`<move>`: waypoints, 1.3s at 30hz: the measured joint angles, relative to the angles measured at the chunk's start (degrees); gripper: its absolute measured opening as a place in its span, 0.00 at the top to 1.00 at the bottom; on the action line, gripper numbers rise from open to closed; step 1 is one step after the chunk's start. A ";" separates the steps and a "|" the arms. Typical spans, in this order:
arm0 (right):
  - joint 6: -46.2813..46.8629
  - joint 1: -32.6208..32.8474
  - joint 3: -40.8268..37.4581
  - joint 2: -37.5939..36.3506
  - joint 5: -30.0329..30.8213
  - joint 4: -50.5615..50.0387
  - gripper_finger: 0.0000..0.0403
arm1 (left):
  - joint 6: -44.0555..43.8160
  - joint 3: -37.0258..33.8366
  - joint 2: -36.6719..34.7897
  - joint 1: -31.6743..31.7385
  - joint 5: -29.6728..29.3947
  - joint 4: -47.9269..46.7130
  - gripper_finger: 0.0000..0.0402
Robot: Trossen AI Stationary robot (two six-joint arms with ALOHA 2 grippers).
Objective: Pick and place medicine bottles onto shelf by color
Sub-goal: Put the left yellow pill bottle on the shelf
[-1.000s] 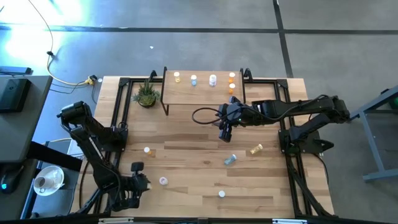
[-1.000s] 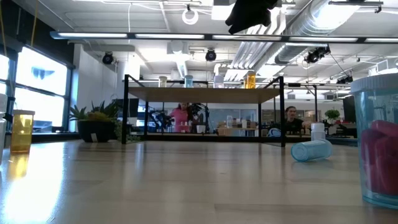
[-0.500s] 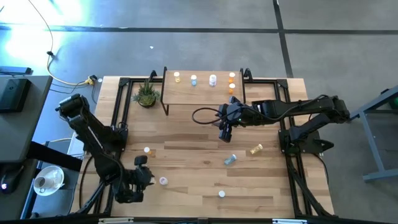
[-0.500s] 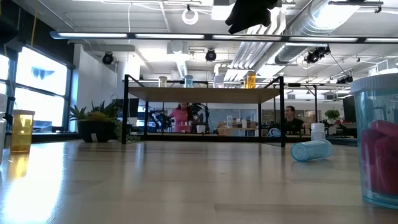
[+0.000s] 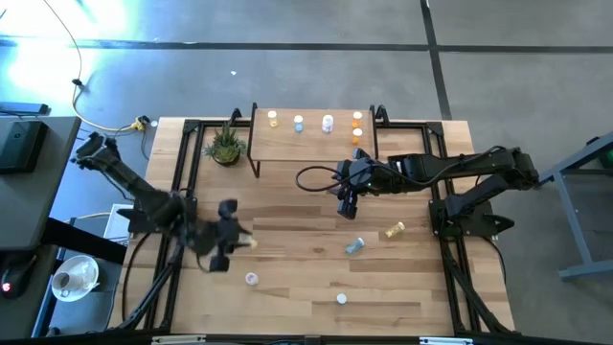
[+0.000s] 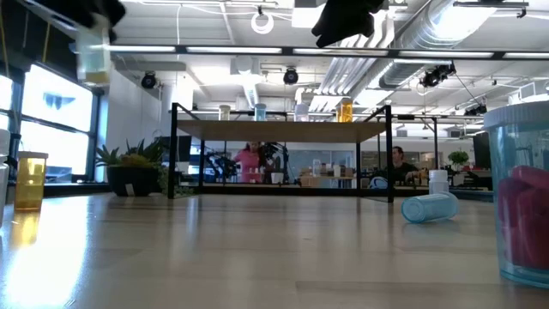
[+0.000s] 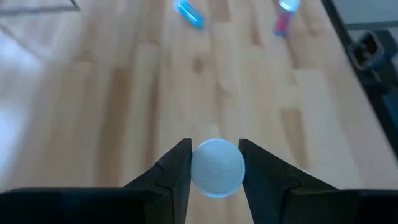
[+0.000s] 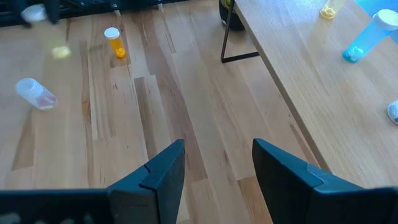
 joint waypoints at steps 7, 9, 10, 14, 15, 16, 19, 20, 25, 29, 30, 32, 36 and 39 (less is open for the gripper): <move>0.02 -0.01 0.00 0.00 0.02 0.00 0.56 | 15.33 0.00 -7.21 17.13 4.01 0.13 0.72; 0.02 -0.01 0.00 0.00 -0.01 0.00 0.56 | 18.88 0.00 -8.35 22.32 5.73 0.65 0.72; 0.03 -0.01 0.00 0.00 0.01 0.00 0.56 | 20.38 0.01 -8.62 25.00 6.72 1.06 0.72; 0.07 -0.01 0.00 0.00 0.01 0.00 0.56 | 25.23 0.22 -8.81 34.64 12.56 2.44 0.72; 0.07 -0.01 0.00 0.00 0.02 0.00 0.56 | 26.23 0.61 -8.66 36.92 14.25 2.41 0.72; 0.04 -0.01 0.00 0.00 0.00 0.00 0.56 | 27.11 1.15 -8.41 39.02 15.82 2.57 0.72; 0.07 -0.01 0.00 0.00 0.00 0.00 0.56 | 29.85 3.13 -7.25 44.48 19.65 2.62 0.72; 0.07 -0.01 0.00 0.00 0.00 0.00 0.56 | 30.76 4.06 -6.84 46.11 20.45 2.62 0.72; 0.07 -0.01 0.00 0.00 0.02 0.00 0.56 | 35.19 9.66 -3.87 54.06 24.28 2.28 0.72; 0.07 -0.01 0.00 0.00 0.02 0.00 0.56 | 36.81 16.19 0.37 59.45 26.52 -1.29 0.72; 0.07 -0.01 0.00 0.00 0.02 0.00 0.56 | 37.20 17.92 1.65 60.61 26.70 -2.54 0.72; 0.07 -0.01 0.00 0.00 0.02 0.00 0.56 | 37.77 21.36 4.24 62.66 27.17 -4.64 0.72; 0.07 -0.01 0.00 0.00 0.02 0.00 0.56 | 37.89 27.19 9.61 65.87 27.52 -8.16 0.72; 0.07 -0.01 0.00 0.00 0.02 -0.01 0.56 | 37.91 29.92 13.20 67.52 27.54 -9.30 0.72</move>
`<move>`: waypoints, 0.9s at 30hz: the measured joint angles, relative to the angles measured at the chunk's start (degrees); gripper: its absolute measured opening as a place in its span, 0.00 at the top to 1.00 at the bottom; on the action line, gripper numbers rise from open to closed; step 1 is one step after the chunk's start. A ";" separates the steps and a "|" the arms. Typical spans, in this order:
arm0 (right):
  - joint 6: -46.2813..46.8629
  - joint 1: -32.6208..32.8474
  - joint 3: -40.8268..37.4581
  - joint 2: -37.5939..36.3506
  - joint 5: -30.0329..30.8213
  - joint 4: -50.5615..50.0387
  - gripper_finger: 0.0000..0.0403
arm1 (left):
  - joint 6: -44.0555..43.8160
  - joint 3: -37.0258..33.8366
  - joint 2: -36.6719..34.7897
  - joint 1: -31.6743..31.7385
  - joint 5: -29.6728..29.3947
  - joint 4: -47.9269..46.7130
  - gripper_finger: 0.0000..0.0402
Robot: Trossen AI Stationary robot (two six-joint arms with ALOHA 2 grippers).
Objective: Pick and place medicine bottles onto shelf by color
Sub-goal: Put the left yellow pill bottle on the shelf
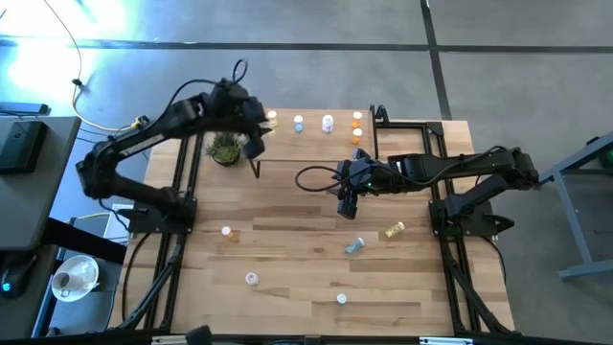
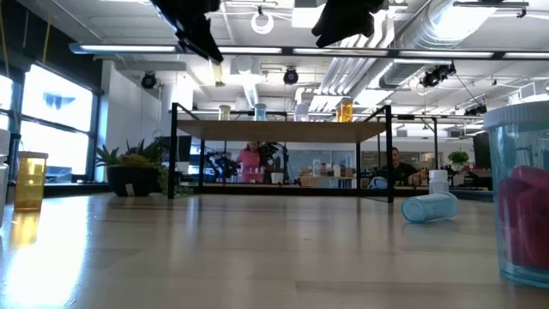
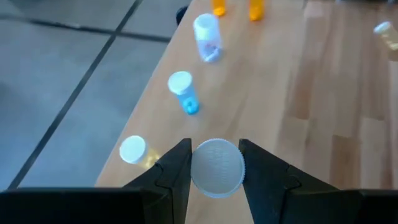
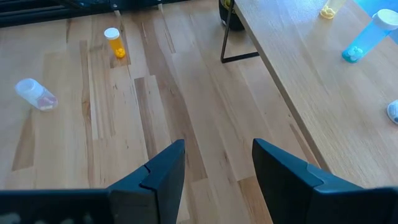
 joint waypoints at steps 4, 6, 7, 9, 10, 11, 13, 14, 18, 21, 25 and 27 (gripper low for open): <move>0.03 0.00 0.00 0.00 0.00 0.01 0.56 | 1.50 0.66 3.61 1.77 0.00 -0.91 0.72; 0.48 0.00 0.00 0.00 0.00 -0.01 0.56 | 1.96 0.66 5.06 2.59 -0.04 -1.42 0.72; 0.77 0.00 0.00 0.00 0.00 -0.01 0.56 | 1.92 0.66 5.79 2.97 -0.04 -1.66 0.72; 1.05 0.00 0.00 0.00 0.00 -0.03 0.56 | 1.60 0.64 7.13 3.58 -0.09 -1.77 0.72; 1.00 0.00 0.00 0.00 0.00 -0.01 0.56 | 1.39 0.64 7.64 3.80 -0.11 -1.73 0.72; 0.93 0.00 0.00 0.00 0.00 -0.03 0.56 | 1.17 0.64 8.09 3.98 -0.12 -1.55 0.72; 0.90 0.00 0.00 0.00 0.00 -0.04 0.56 | 1.05 0.64 9.01 4.02 -0.09 -1.39 0.72; 0.90 0.00 0.00 0.00 0.00 -0.04 0.56 | 1.01 0.64 9.46 4.02 -0.07 -1.45 0.72; 0.66 0.00 0.00 0.00 0.00 -0.06 0.56 | 0.97 0.64 10.60 3.83 -0.02 -1.38 0.72; 0.63 0.00 0.00 0.00 0.00 -0.07 0.56 | 0.49 0.64 11.07 3.85 -0.28 -1.40 0.72; 0.63 -0.02 0.00 0.00 0.00 -0.08 0.56 | -0.09 0.62 11.54 3.85 -0.28 -1.43 0.72; 0.63 0.00 0.00 0.00 0.00 -0.08 0.56 | -0.21 0.62 11.50 3.84 -0.25 -1.37 0.72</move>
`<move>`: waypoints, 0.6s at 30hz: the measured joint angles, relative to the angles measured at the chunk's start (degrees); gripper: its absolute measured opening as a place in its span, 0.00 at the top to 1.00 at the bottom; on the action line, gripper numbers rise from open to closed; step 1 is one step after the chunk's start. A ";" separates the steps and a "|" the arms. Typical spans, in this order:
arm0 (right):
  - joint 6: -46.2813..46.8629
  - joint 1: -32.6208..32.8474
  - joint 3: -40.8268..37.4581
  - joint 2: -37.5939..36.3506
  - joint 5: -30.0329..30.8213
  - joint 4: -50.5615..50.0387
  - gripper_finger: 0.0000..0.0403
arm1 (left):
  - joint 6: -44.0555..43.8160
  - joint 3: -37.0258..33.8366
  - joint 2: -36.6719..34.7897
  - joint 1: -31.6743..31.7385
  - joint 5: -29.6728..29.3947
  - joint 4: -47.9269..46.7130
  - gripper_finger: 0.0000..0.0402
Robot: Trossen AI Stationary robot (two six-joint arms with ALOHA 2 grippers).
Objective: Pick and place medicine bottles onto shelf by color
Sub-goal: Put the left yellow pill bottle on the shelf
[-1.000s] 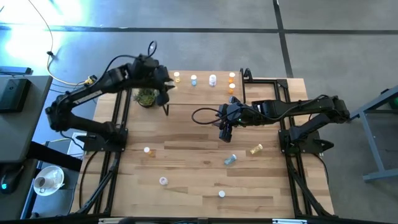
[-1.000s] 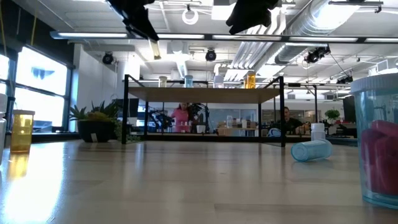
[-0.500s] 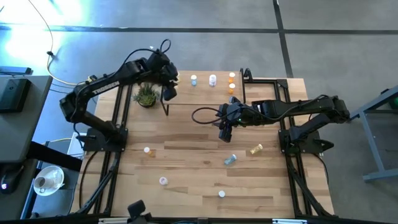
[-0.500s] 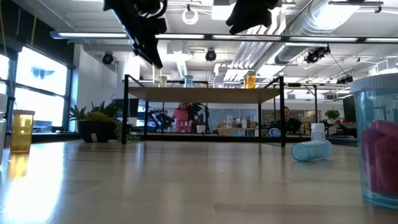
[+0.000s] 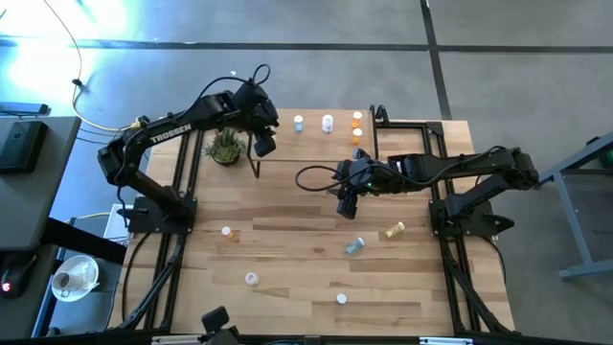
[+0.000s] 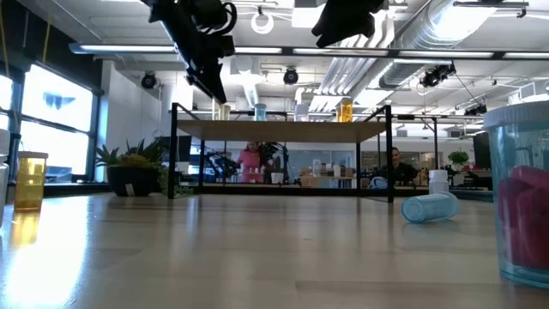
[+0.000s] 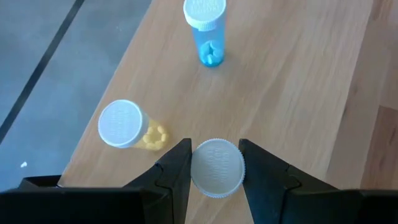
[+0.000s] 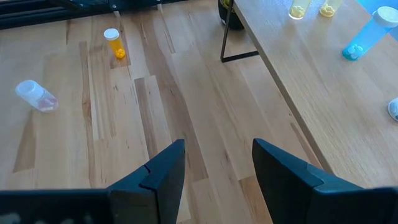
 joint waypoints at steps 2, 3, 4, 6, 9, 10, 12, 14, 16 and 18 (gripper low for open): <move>0.00 0.00 0.00 0.00 0.00 0.00 0.56 | -0.43 0.00 -0.02 -0.01 0.26 -0.03 0.72; 0.00 0.00 0.00 0.00 0.00 0.00 0.56 | -0.48 0.00 -0.02 -0.01 0.23 -0.06 0.72; 0.00 0.00 0.00 0.00 0.00 0.00 0.56 | -0.51 0.00 -0.02 -0.01 0.22 -0.03 0.72; 0.00 0.00 0.00 0.00 0.00 0.00 0.56 | -1.05 0.00 -0.02 0.01 0.23 -0.03 0.72; 0.37 -0.01 0.00 0.00 0.00 0.00 0.56 | -1.82 -0.77 -0.02 0.01 0.21 0.34 0.72; 0.37 0.00 0.00 0.00 0.00 0.00 0.56 | -1.82 -1.09 -0.04 0.01 0.23 0.51 0.72; 0.42 0.00 0.00 0.00 0.00 0.00 0.56 | -1.83 -1.40 -0.14 0.01 0.13 0.60 0.72; 0.42 0.00 0.00 0.00 0.00 0.00 0.56 | -1.84 -1.42 -0.15 0.01 0.12 0.62 0.72; 0.42 0.00 0.00 0.00 -0.02 0.00 0.56 | -1.84 -1.44 -0.15 -0.01 0.17 0.71 0.72; 0.42 0.00 0.00 0.00 0.00 0.00 0.56 | -1.82 -1.44 -0.15 -0.01 0.25 0.71 0.72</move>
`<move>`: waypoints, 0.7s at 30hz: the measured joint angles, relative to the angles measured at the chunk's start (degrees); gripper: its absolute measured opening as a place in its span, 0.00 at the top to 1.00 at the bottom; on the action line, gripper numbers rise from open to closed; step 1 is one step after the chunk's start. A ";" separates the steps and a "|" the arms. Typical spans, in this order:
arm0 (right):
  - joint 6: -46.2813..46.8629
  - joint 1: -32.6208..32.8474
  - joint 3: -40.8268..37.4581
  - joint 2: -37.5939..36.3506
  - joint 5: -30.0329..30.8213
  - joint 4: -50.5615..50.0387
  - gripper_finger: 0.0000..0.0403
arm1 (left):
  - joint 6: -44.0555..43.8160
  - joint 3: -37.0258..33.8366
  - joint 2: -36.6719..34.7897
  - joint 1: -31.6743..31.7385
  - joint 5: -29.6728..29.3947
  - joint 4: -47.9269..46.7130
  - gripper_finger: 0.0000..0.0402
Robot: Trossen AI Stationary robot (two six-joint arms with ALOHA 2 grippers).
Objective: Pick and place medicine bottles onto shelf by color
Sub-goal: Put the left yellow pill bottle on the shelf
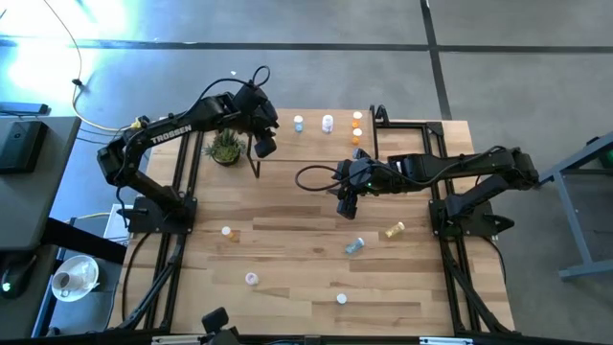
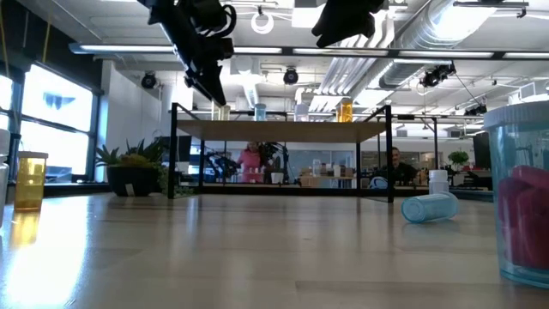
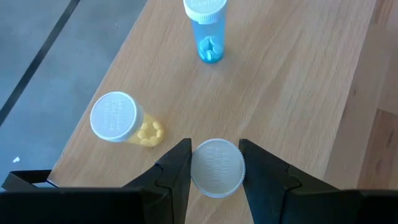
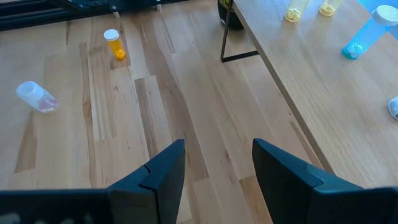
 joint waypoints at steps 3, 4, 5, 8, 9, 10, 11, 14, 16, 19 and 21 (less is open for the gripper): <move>0.00 0.00 0.00 0.00 0.00 0.00 0.56 | -0.02 0.00 0.00 0.00 0.07 -0.02 0.72; 0.00 0.00 0.00 0.00 0.00 0.00 0.56 | -0.07 -0.02 0.00 0.00 0.09 -0.02 0.72; 0.00 0.00 0.00 0.00 0.00 0.00 0.56 | -0.19 -0.02 0.00 0.00 0.12 -0.02 0.72; 0.00 0.00 0.00 0.00 0.00 0.00 0.56 | -0.15 -0.02 0.00 0.00 0.19 -0.04 0.72; 0.00 0.00 0.00 0.00 -0.01 0.00 0.56 | -0.11 -0.04 0.00 0.00 0.20 -0.02 0.72; 0.00 0.00 0.00 0.00 0.00 0.00 0.56 | -0.11 -0.04 0.00 0.00 0.17 -0.02 0.72; 0.00 0.00 0.00 0.00 0.00 0.00 0.56 | -0.08 -0.04 0.00 0.00 0.19 0.00 0.72; 0.00 0.00 0.00 0.00 0.00 0.00 0.56 | -0.04 -0.10 0.02 0.00 0.20 0.34 0.72; 0.00 0.00 0.00 0.00 0.00 0.00 0.56 | -0.04 -0.11 0.02 0.00 0.20 0.60 0.72; 0.00 0.00 0.00 0.00 0.00 0.00 0.56 | -0.04 -0.13 0.04 0.00 0.01 0.82 0.72; 0.00 0.00 0.00 0.00 0.00 0.00 0.56 | -0.04 -0.13 0.07 0.00 -0.04 0.88 0.70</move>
